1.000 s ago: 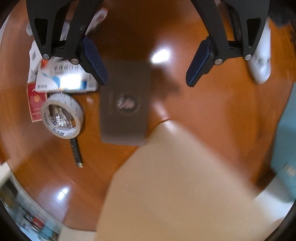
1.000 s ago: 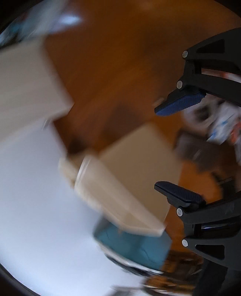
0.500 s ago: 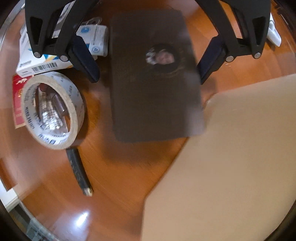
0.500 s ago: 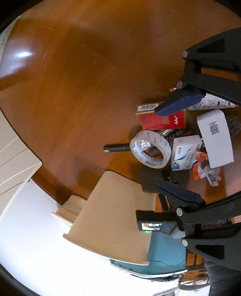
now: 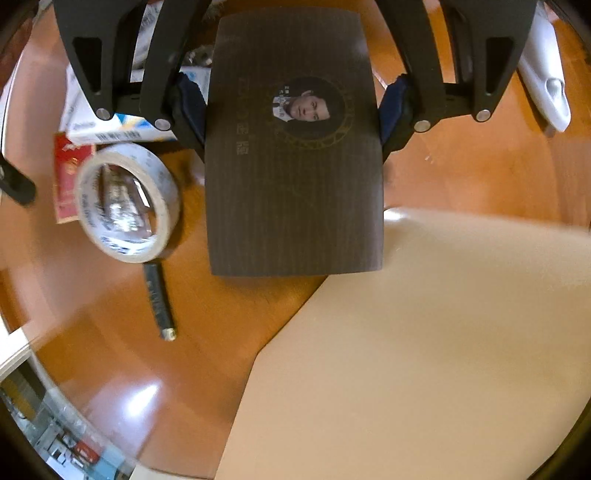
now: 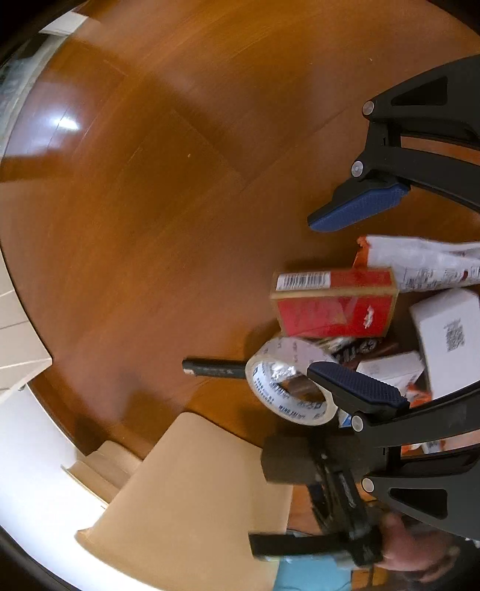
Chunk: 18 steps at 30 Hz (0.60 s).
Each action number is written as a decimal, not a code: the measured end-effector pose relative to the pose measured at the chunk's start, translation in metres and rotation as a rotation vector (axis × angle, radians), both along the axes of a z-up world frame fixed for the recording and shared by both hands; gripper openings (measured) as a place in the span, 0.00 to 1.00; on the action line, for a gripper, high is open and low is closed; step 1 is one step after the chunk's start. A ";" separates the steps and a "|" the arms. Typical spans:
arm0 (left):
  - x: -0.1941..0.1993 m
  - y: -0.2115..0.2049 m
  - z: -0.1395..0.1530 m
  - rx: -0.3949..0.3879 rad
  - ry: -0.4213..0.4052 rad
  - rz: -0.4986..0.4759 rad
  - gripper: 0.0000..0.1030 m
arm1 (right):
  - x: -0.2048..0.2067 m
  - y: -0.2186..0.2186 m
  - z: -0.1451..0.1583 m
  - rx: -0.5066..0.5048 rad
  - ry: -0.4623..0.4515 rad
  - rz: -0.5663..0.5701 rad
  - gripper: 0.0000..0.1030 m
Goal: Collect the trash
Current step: 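Drop the dark card into the wastebasket with the left tool while the right grasps the tape roll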
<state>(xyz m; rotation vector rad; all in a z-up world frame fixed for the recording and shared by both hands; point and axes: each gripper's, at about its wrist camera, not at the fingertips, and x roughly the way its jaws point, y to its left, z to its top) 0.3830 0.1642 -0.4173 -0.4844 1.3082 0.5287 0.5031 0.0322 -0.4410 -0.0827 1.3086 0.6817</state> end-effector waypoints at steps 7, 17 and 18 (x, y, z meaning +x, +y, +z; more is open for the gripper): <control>-0.011 -0.022 0.012 -0.066 -0.027 -0.013 0.73 | -0.011 0.075 -0.011 -0.090 -0.061 0.112 0.46; -0.036 -0.021 0.030 -0.052 -0.068 -0.034 0.74 | -0.023 0.066 -0.037 -0.060 -0.042 0.121 0.11; -0.037 -0.024 0.032 -0.049 -0.075 -0.034 0.74 | -0.023 0.063 -0.031 -0.032 -0.043 0.106 0.11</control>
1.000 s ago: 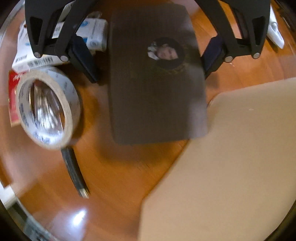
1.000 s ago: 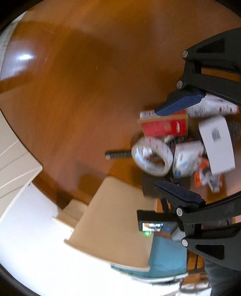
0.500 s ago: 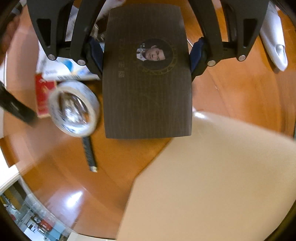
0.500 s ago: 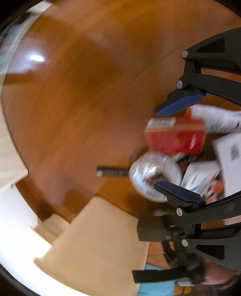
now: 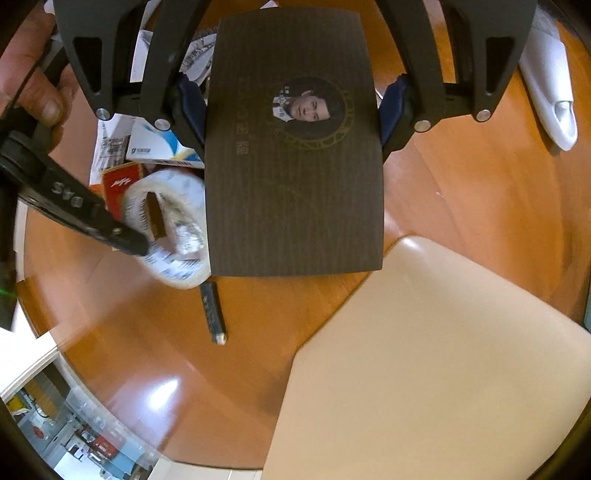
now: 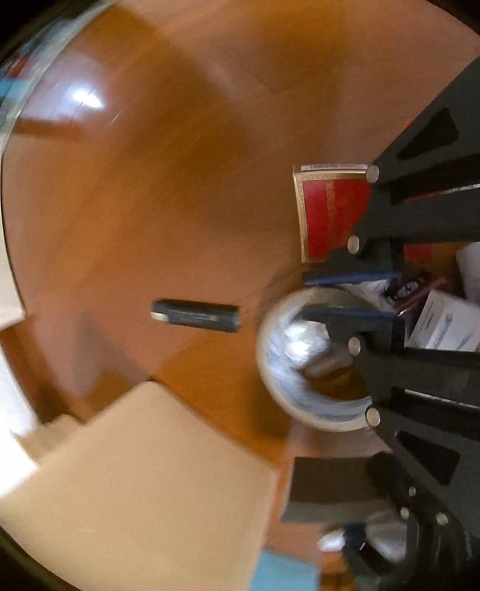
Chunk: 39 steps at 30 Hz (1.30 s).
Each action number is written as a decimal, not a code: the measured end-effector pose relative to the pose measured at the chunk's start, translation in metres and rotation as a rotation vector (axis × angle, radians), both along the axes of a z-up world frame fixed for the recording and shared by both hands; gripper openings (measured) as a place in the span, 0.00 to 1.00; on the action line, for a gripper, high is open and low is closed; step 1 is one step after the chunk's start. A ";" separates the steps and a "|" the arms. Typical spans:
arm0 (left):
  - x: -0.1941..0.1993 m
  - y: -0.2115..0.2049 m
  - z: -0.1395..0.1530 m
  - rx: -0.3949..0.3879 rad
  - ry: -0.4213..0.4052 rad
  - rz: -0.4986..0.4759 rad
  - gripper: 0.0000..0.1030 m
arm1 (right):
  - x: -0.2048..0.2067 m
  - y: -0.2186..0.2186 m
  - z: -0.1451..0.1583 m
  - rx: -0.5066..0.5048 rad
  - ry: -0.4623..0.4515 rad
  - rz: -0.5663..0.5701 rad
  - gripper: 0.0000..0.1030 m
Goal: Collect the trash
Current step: 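Drop the dark card into the wastebasket with the left tool while the right grasps the tape roll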
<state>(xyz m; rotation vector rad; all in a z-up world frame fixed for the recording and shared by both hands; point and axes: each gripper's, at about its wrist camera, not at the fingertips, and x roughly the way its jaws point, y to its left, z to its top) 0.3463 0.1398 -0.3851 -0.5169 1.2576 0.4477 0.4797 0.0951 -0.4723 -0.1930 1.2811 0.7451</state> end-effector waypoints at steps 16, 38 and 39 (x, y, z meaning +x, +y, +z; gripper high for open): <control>-0.004 0.015 0.210 -0.004 -0.371 0.052 0.74 | 0.028 -0.094 0.095 0.281 -0.059 -0.242 0.10; -0.057 0.077 0.197 0.253 -0.341 0.408 0.88 | 0.011 -0.087 0.157 0.397 -0.129 -0.209 0.10; -0.058 0.065 0.194 0.261 -0.339 0.412 0.88 | 0.011 -0.082 0.168 0.414 -0.144 -0.198 0.10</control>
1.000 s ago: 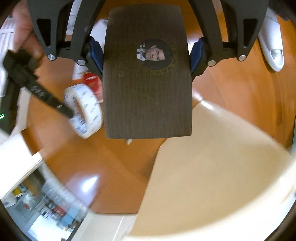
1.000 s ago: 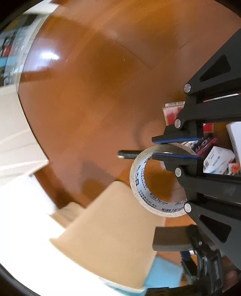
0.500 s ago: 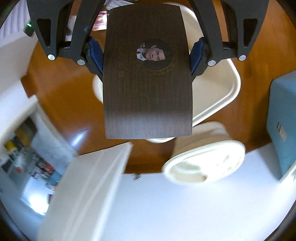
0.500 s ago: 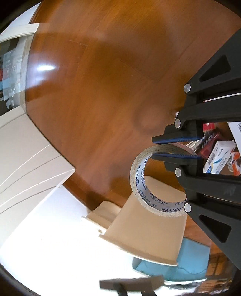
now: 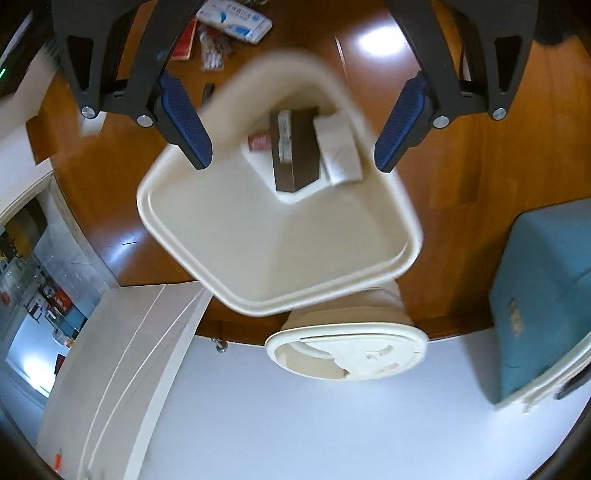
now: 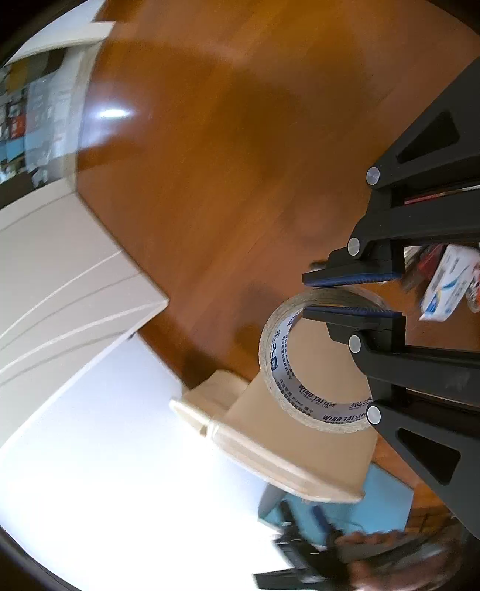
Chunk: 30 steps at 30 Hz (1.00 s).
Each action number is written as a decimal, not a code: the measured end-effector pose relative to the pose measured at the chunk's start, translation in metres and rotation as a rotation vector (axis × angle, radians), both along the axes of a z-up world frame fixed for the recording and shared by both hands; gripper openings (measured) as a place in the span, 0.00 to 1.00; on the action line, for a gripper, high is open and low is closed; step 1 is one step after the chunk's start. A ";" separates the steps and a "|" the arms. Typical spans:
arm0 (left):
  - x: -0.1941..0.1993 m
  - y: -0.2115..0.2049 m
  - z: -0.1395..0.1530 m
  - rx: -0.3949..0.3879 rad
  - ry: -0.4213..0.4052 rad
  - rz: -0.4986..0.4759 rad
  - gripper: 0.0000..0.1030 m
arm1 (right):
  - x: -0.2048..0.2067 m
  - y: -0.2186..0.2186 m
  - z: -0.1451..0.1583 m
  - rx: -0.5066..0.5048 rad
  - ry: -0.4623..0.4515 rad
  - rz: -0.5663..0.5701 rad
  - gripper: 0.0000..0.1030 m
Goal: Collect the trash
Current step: 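Carry the tape roll over the wastebasket and open the right tool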
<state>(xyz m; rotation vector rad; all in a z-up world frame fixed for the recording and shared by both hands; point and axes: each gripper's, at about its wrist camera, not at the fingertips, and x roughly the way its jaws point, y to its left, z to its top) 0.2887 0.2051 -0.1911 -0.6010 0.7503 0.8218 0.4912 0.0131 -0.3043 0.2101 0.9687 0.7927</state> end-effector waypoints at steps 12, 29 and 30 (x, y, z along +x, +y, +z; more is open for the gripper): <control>-0.015 -0.101 -0.110 -0.113 0.281 -0.259 0.88 | -0.017 0.096 0.110 0.155 -0.185 0.226 0.10; -0.036 -0.103 -0.192 -0.237 0.533 -0.272 0.88 | -0.059 0.252 0.082 -0.100 -0.214 0.536 0.10; -0.035 -0.105 -0.191 -0.239 0.537 -0.276 0.88 | -0.059 0.257 0.076 -0.113 -0.205 0.543 0.11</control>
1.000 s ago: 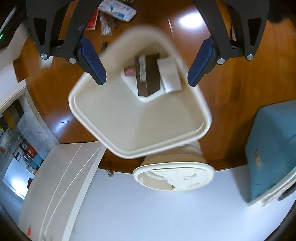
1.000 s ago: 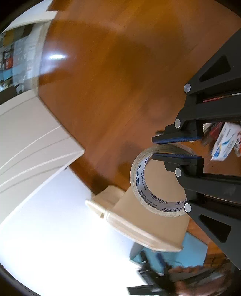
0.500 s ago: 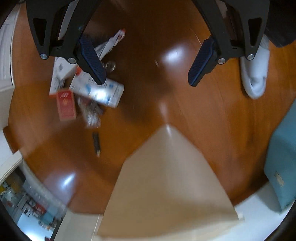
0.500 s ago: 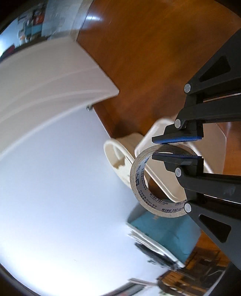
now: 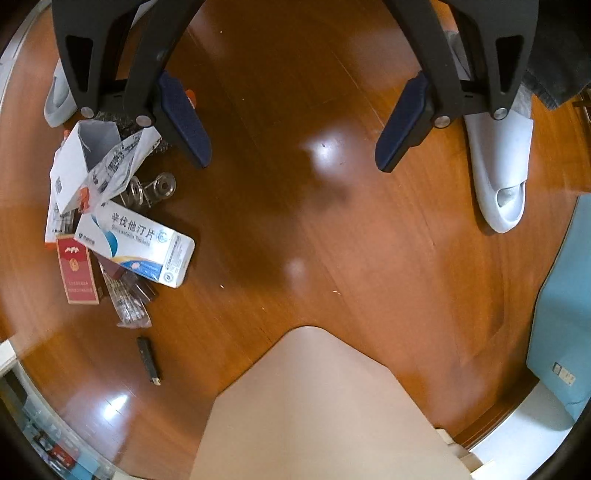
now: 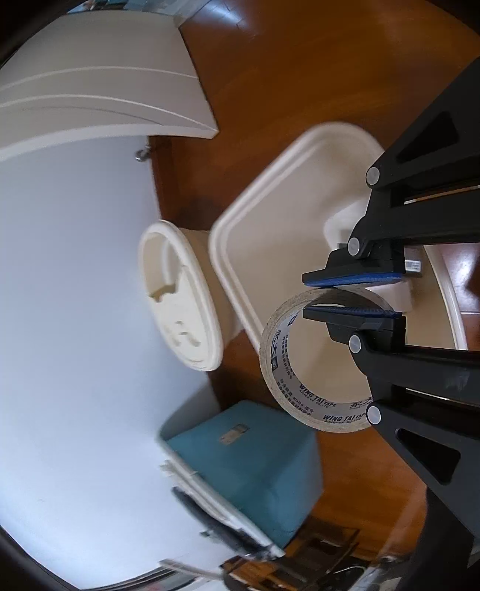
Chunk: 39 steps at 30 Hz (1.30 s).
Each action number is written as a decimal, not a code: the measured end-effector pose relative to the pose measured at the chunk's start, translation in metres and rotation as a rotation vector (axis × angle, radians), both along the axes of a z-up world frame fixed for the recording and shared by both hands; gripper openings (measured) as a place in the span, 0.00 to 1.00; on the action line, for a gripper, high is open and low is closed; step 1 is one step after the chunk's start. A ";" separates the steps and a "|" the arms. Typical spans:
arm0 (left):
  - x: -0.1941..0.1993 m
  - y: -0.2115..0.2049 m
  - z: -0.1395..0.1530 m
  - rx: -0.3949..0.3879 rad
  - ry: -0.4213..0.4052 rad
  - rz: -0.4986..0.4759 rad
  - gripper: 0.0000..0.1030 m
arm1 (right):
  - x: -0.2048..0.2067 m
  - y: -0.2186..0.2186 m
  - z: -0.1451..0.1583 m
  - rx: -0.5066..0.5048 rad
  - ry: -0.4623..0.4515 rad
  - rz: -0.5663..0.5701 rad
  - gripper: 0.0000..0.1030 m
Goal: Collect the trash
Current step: 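Carry the tape roll over the wastebasket and open the right tool, then grasp the black lighter with the right tool while the left grasps a wrapper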
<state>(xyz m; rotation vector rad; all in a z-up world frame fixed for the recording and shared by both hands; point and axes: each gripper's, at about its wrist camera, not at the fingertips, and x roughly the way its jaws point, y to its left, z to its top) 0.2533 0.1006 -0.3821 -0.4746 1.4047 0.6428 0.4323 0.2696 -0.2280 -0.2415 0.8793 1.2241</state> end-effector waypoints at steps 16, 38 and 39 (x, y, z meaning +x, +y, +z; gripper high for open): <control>0.009 -0.004 -0.007 -0.069 -0.007 0.018 0.88 | 0.037 -0.111 -0.043 -0.041 0.008 -0.129 0.72; 0.014 -0.011 -0.019 -0.195 -0.002 0.093 0.88 | 0.085 -0.081 -0.277 -0.595 -0.018 -0.234 0.48; 0.013 -0.009 -0.020 -0.220 -0.016 0.110 0.88 | 0.081 -0.076 -0.277 -0.590 -0.038 -0.203 0.47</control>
